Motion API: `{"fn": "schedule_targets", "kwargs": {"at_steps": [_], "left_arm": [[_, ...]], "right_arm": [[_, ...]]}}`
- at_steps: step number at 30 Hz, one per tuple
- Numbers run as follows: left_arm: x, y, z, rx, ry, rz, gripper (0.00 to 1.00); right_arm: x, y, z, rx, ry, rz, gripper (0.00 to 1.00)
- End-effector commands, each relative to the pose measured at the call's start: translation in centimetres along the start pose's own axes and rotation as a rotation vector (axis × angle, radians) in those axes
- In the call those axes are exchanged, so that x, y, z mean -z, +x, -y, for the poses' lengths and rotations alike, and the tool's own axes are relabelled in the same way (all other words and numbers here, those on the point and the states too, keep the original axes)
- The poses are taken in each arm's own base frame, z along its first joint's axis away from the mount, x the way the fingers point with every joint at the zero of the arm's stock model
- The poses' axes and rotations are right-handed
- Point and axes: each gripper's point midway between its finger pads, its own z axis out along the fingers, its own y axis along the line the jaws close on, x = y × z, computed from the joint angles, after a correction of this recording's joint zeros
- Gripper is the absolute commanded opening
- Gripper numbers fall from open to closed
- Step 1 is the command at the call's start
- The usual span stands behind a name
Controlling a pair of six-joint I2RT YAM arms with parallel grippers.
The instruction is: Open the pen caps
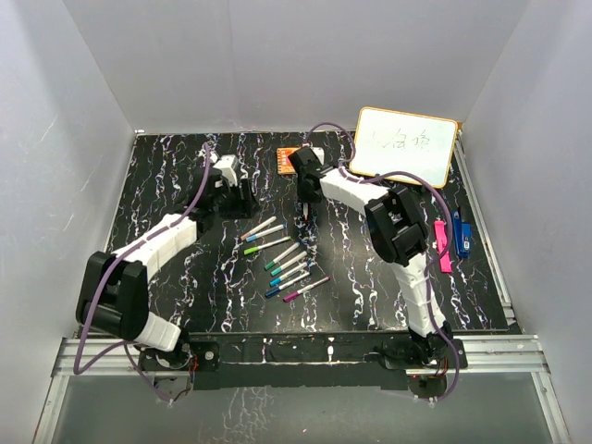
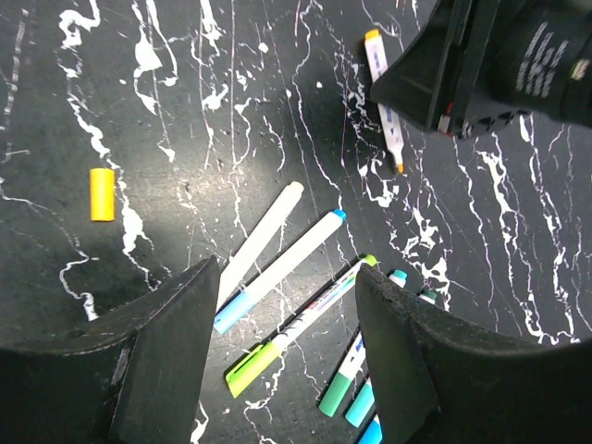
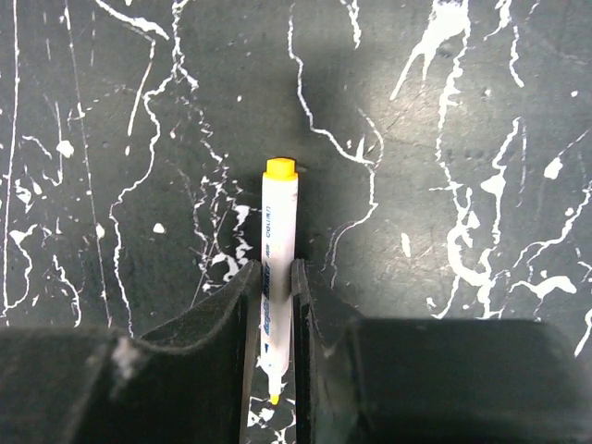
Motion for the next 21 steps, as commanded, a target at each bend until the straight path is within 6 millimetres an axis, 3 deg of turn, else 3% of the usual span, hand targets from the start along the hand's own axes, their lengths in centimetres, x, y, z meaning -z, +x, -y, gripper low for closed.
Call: {"fn": "schedule_targets", "kwargs": {"at_steps": [1, 6, 12, 21], "left_arm": [[-1.4, 0.2, 1.0, -0.064, 0.008, -0.012, 0.60], [-3.2, 1.3, 0.4, -0.133, -0.074, -0.067, 0.60], [-4.3, 1.7, -1.0, -0.185, -0.152, -0.091, 0.60], [-5.8, 2.9, -2.7, -0.290, -0.226, -0.175, 0.59]], "right_arm": [[0.1, 0.1, 1.0, -0.047, -0.003, -0.013, 0.20], [2.0, -1.9, 0.1, -0.061, -0.087, 0.080, 0.33], [6.4, -4.8, -1.1, -0.060, -0.218, 0.234, 0.45], [12.2, -5.9, 0.7, -0.041, -0.259, 0.374, 0.51]]}}
